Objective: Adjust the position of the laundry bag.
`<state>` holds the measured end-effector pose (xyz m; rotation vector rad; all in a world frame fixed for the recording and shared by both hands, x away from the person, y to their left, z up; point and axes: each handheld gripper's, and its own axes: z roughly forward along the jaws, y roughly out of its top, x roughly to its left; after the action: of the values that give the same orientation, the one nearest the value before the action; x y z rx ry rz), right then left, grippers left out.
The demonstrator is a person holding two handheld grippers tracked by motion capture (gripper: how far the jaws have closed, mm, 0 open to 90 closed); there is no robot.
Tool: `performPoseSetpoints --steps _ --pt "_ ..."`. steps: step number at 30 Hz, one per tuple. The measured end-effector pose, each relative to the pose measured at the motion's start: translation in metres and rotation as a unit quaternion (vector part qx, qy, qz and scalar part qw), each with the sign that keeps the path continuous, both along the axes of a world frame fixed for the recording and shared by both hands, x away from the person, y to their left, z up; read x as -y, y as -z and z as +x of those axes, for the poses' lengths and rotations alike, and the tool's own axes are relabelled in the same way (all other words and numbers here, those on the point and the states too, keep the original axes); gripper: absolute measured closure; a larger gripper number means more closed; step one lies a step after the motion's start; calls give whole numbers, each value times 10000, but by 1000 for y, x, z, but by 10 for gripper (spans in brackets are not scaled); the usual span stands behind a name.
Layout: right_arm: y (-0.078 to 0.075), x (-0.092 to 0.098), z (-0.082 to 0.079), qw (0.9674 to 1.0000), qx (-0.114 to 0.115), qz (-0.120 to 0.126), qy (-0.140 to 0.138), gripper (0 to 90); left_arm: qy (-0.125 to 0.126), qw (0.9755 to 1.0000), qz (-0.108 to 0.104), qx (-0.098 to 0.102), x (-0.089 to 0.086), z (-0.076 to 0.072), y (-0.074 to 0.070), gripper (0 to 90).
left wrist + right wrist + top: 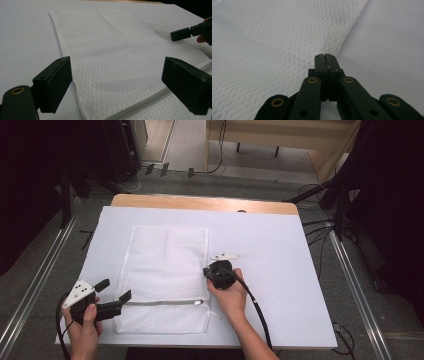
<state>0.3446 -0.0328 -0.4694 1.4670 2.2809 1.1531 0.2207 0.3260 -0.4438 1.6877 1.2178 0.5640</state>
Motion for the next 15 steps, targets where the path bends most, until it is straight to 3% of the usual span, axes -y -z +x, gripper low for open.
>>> performPoseSetpoints --steps 6,15 --pt "-6 10 -5 9999 123 -4 46 900 5 10000 -2 -15 0 0 0 100" --pt "-12 56 -11 9994 248 -110 193 900 59 10000 14 -31 3 1 1 100"
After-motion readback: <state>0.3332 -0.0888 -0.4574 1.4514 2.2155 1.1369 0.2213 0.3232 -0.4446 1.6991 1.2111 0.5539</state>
